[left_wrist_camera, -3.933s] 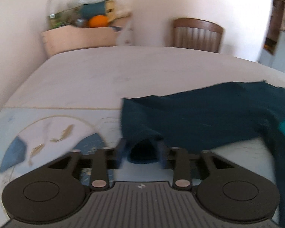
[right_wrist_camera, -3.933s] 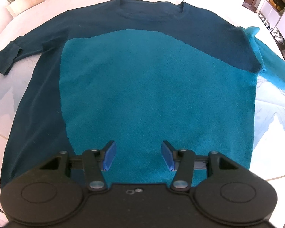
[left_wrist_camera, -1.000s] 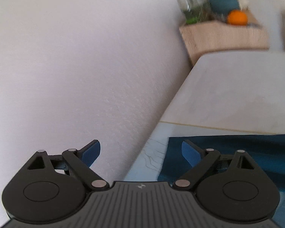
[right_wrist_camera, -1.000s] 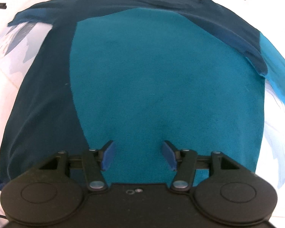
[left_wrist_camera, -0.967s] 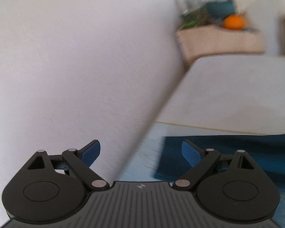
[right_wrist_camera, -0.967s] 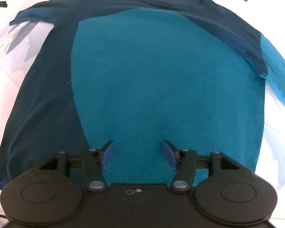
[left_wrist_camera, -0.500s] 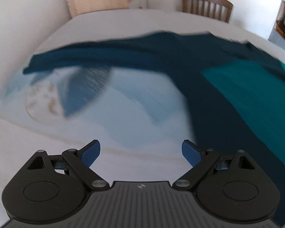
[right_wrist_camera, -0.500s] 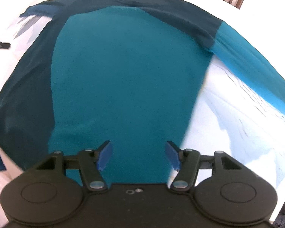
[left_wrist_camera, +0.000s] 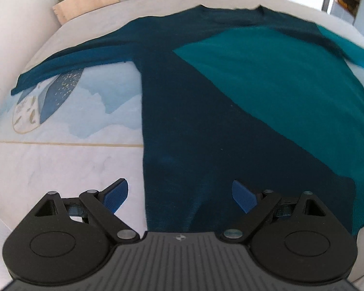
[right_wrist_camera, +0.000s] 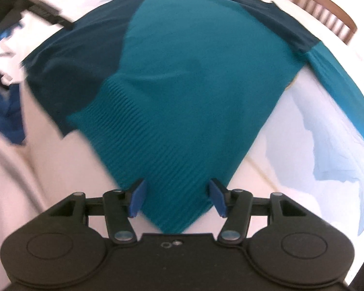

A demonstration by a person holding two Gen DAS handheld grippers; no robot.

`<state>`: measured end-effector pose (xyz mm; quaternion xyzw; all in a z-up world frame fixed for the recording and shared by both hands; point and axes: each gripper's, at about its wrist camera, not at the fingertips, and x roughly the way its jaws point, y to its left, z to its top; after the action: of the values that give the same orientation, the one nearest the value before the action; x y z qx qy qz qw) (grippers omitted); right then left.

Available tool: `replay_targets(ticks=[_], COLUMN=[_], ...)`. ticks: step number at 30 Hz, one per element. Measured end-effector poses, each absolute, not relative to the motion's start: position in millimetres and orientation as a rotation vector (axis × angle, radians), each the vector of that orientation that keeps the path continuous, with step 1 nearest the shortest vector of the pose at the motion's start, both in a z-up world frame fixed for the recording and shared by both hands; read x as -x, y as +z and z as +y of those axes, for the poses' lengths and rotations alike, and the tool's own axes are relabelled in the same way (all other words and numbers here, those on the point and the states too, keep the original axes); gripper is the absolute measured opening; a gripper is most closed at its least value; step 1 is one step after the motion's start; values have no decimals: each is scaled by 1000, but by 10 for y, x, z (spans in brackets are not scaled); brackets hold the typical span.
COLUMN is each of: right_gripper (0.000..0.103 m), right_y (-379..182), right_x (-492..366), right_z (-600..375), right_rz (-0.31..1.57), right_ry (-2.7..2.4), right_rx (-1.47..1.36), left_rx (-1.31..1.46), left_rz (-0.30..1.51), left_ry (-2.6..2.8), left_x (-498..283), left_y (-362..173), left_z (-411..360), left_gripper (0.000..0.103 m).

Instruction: Fold clothes

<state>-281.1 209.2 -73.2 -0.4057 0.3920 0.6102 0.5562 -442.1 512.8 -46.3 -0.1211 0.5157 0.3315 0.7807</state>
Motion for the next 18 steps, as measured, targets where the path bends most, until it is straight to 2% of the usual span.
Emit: replay_targets(ticks=[3, 6, 11, 18], right_gripper=[103, 103, 103, 103], right_y=[-578, -447, -311, -631], right_x=[2477, 1789, 551, 42], right_z=[2119, 2418, 2975, 3437], right_rz=[908, 814, 857, 935], right_ry=[1430, 1212, 921, 810], right_rx=[940, 878, 671, 691], left_rx=[246, 231, 204, 297], left_rz=[1138, 1163, 1203, 1220], left_ry=[697, 677, 644, 650], left_x=[4328, 4236, 4081, 4064], left_y=[-517, -570, -660, -738], left_z=[5073, 5018, 4926, 4992], left_gripper=[93, 93, 93, 94])
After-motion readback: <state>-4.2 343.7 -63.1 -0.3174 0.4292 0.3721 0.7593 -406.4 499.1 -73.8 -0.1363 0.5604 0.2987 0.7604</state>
